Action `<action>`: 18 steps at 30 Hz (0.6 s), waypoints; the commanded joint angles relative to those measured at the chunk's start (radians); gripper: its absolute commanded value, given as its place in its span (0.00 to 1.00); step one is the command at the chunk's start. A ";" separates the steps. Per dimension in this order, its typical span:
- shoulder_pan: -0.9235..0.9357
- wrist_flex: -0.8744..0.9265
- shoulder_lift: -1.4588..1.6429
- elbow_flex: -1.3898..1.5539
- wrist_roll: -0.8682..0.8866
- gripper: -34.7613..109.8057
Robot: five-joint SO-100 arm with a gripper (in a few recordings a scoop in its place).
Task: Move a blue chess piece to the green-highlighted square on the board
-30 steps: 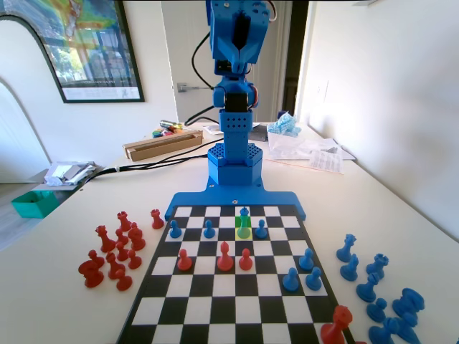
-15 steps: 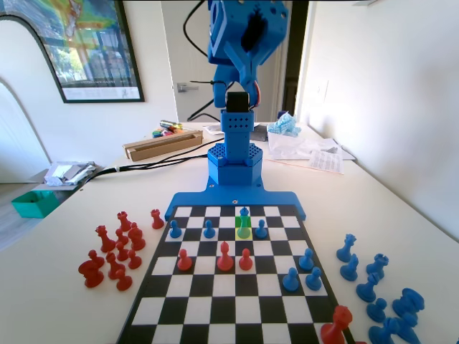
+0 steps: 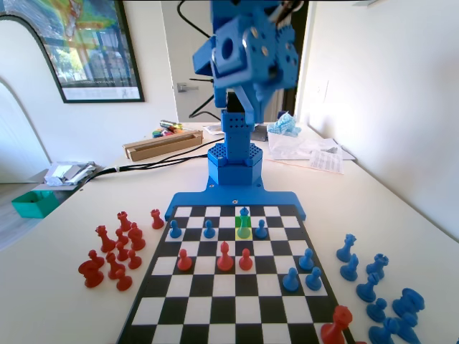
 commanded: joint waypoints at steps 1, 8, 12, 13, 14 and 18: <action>-0.003 0.032 -0.089 -0.104 -0.083 0.26; 0.012 -0.021 -0.216 -0.114 -0.172 0.28; 0.040 0.104 -0.308 -0.163 -0.242 0.27; 0.048 0.129 -0.330 -0.175 -0.264 0.27; 0.061 0.152 -0.350 -0.184 -0.310 0.27; 0.095 0.149 -0.390 -0.155 -0.376 0.28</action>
